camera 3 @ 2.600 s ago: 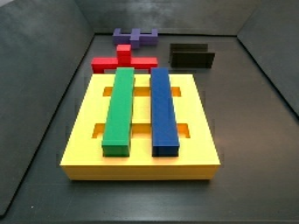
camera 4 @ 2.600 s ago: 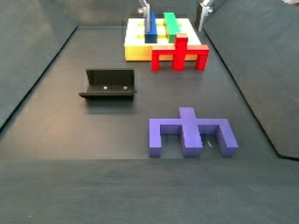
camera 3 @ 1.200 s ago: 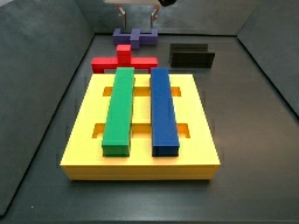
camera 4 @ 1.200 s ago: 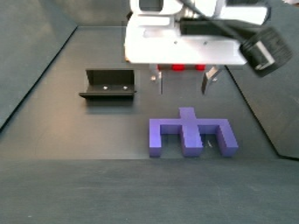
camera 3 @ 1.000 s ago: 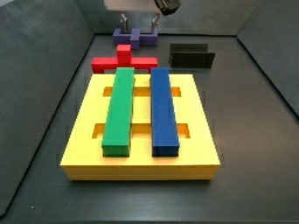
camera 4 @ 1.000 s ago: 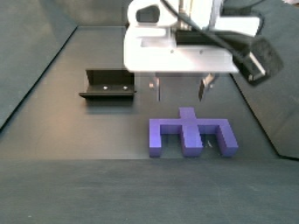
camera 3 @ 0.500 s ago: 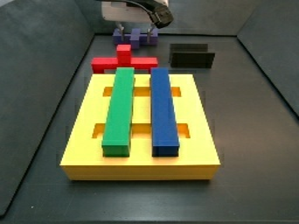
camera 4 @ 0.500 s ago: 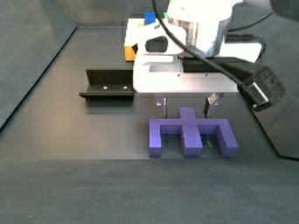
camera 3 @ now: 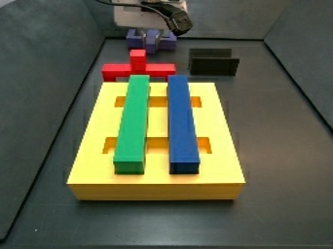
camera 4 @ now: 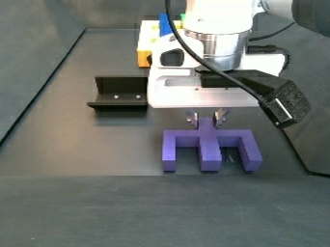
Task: Pick up the purple object. Move up. Place the purple object on the fixture. Regrasp the purple object. Move to above the board. Insert the purple object.
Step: Pick up the purple object.
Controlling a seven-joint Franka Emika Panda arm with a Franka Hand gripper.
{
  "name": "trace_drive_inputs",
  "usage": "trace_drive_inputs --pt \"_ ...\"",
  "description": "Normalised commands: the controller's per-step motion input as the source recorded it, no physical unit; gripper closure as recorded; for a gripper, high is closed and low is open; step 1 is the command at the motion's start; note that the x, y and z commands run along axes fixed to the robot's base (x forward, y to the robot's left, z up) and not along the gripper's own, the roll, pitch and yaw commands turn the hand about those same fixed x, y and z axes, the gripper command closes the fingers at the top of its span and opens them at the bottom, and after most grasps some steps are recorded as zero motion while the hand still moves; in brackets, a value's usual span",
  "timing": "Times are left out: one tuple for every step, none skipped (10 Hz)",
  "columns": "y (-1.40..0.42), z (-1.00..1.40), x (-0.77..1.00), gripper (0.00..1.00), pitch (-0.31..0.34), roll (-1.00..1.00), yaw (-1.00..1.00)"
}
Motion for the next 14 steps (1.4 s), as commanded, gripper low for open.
trace_drive_inputs --pt "0.0 0.0 0.0 1.0 0.0 0.0 0.0" --pt "0.0 0.0 0.0 1.0 0.0 0.0 0.0" --pt "0.0 0.0 0.0 1.0 0.0 0.0 0.0" --pt "0.0 0.0 0.0 1.0 0.0 0.0 0.0" --pt "0.0 0.0 0.0 1.0 0.0 0.0 0.0" --pt "0.0 0.0 0.0 1.0 0.0 0.0 0.0" --pt "0.0 0.0 0.0 1.0 0.0 0.0 0.0" --pt "0.0 0.0 0.0 1.0 0.0 0.0 0.0" --pt "0.0 0.0 0.0 1.0 0.0 0.0 0.0" --pt "0.0 0.0 0.0 1.0 0.0 0.0 0.0" --pt "0.0 0.0 0.0 1.0 0.0 0.0 0.0" --pt "0.0 0.0 0.0 1.0 0.0 0.0 0.0" --pt "0.0 0.0 0.0 1.0 0.0 0.0 0.0" --pt "0.0 0.0 0.0 1.0 0.0 0.0 0.0"
